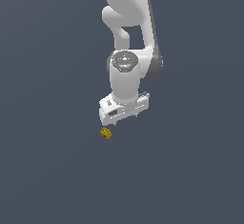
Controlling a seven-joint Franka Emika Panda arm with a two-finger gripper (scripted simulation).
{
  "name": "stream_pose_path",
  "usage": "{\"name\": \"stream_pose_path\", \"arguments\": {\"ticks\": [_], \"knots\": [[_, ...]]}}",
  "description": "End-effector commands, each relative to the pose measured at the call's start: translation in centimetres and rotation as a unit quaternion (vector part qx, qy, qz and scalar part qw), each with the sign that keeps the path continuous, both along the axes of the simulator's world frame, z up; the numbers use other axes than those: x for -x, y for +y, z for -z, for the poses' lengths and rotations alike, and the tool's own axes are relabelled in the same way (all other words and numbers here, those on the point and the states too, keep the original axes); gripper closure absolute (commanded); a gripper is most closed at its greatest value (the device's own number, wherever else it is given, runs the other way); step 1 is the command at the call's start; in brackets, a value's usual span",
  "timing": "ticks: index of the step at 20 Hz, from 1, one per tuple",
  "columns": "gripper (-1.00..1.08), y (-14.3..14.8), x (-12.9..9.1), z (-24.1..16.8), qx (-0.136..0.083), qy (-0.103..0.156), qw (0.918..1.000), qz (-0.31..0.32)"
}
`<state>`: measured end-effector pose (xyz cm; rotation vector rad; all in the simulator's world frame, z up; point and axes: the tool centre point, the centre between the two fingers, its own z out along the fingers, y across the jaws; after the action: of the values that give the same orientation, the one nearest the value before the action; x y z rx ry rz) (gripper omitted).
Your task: Pick up the object and move it to a goal position.
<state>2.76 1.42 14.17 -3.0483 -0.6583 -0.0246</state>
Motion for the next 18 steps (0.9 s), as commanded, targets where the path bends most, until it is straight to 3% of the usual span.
{"name": "stream_pose_path", "arguments": {"ticks": [1,9,18], "knots": [[-0.92,-0.8,-0.3,0.7,0.002,0.000,0.9995,-0.030],[-0.92,-3.4,-1.3,2.8,0.008,0.000,0.9921,-0.125],[-0.92,-6.2,-2.1,5.1,0.012,0.001,0.9741,-0.226]]}}
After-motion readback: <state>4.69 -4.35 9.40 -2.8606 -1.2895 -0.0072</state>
